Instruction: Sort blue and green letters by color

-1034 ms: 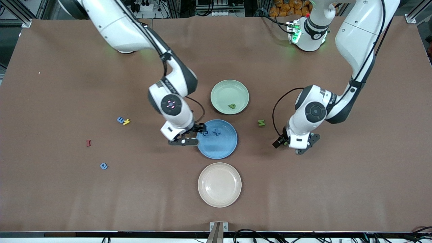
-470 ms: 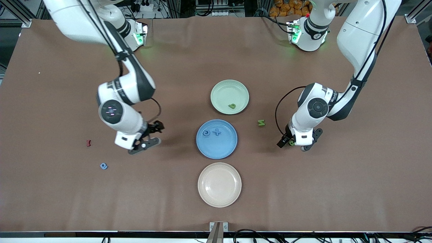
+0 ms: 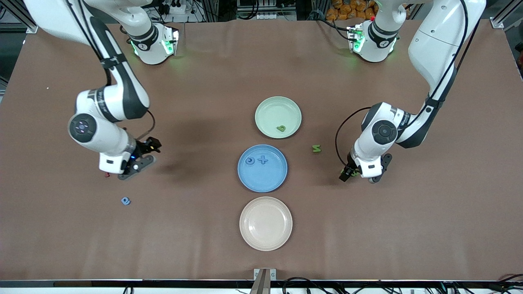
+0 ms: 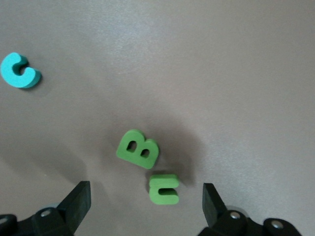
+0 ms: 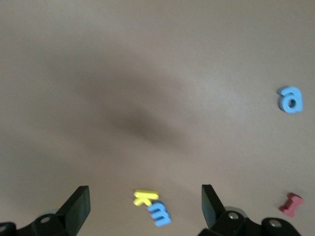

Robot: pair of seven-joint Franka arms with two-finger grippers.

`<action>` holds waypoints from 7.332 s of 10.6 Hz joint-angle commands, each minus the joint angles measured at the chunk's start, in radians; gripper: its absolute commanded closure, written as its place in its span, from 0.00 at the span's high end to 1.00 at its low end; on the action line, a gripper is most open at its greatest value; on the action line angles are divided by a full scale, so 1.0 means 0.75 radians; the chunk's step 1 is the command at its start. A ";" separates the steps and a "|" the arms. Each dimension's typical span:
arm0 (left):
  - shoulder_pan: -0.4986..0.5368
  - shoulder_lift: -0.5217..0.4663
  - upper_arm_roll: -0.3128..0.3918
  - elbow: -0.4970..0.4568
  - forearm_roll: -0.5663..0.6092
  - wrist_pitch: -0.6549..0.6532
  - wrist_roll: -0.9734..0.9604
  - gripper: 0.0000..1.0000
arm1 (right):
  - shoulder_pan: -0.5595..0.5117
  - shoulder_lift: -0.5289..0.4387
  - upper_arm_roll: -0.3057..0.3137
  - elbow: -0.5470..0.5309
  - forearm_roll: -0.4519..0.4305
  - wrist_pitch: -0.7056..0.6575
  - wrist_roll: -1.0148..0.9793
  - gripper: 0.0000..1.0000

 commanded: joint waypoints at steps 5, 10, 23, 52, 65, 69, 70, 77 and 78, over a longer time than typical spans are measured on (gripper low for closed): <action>-0.044 0.083 0.014 0.098 0.046 0.004 -0.053 1.00 | -0.207 -0.123 0.026 -0.443 -0.022 0.439 -0.438 1.00; -0.046 0.083 0.026 0.098 0.089 -0.010 -0.051 1.00 | -0.203 -0.111 0.032 -0.625 -0.027 0.687 -0.457 1.00; -0.061 0.072 0.028 0.098 0.098 -0.012 -0.086 0.00 | -0.254 0.008 0.034 -0.652 -0.223 0.853 -0.465 0.64; -0.069 0.023 -0.285 0.168 0.175 -0.366 -0.210 1.00 | 0.359 0.312 0.037 0.301 -0.010 0.198 1.117 0.11; 0.301 0.113 -0.285 0.129 0.347 -0.190 0.282 1.00 | 0.704 0.585 0.039 0.702 -0.039 0.091 1.634 1.00; 0.306 0.140 -0.285 0.131 0.347 -0.163 0.346 1.00 | 0.479 0.472 0.039 0.694 -0.039 -0.159 1.344 1.00; 0.295 0.156 -0.282 0.135 0.357 -0.163 0.346 1.00 | 0.406 0.458 0.035 0.692 -0.039 -0.178 1.231 1.00; 0.308 0.164 -0.282 0.137 0.376 -0.163 0.387 1.00 | 0.047 0.378 -0.094 0.584 -0.039 -0.152 0.859 1.00; 0.308 0.164 -0.282 0.137 0.376 -0.163 0.387 1.00 | -0.018 0.358 -0.094 0.521 -0.029 -0.066 0.793 1.00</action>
